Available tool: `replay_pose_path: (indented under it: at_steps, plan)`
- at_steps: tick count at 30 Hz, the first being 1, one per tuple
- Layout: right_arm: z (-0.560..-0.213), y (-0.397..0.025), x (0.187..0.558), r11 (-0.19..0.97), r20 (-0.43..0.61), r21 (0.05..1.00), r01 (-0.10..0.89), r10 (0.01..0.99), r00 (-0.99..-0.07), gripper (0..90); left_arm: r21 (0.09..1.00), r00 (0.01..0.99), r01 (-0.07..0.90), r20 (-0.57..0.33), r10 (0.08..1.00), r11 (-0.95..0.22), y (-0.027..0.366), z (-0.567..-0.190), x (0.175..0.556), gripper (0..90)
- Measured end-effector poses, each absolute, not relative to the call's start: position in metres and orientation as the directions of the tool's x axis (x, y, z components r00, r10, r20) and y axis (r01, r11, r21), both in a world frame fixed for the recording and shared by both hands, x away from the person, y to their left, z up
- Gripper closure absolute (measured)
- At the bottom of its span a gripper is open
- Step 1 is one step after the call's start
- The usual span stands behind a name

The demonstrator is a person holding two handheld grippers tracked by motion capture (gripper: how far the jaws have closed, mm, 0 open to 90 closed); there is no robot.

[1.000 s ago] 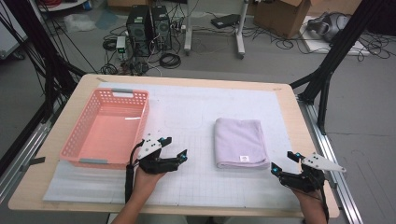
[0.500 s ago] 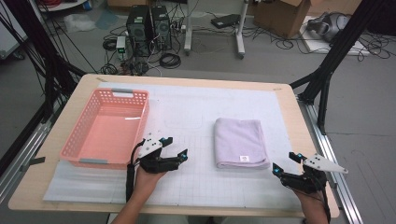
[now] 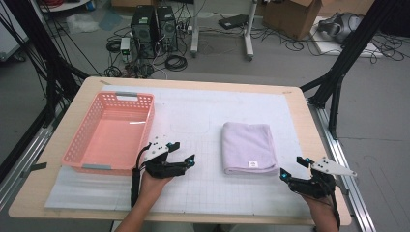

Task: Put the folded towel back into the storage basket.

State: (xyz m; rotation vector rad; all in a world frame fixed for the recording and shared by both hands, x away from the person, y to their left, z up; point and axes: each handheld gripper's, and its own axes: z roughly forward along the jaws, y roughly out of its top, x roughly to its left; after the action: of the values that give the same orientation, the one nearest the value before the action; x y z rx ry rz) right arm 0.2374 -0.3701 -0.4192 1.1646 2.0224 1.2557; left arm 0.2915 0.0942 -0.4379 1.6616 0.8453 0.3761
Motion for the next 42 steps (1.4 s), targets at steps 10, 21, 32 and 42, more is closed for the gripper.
replay_pose_path:
  at_steps: [10,21,32,42]
  plan:
    - [-0.424,-0.363,0.239,0.251,0.020,0.869,0.427,0.843,-0.538,19.3,0.933,0.663,0.353,-0.199,0.722,-0.067,0.094,-0.438,0.299,17.8]
    - [-0.428,-0.361,0.244,0.271,0.014,0.858,0.437,0.838,-0.546,19.3,0.943,0.675,0.328,-0.188,0.713,-0.061,0.092,-0.434,0.304,16.5]
    - [-0.427,-0.358,0.245,0.282,0.008,0.856,0.433,0.830,-0.557,19.4,0.894,0.710,0.402,-0.169,0.684,-0.197,0.057,-0.420,0.329,18.2]
    - [-0.427,-0.362,0.245,0.265,0.023,0.861,0.434,0.832,-0.554,19.3,0.854,0.717,0.486,-0.266,0.644,-0.188,0.023,-0.418,0.355,18.8]
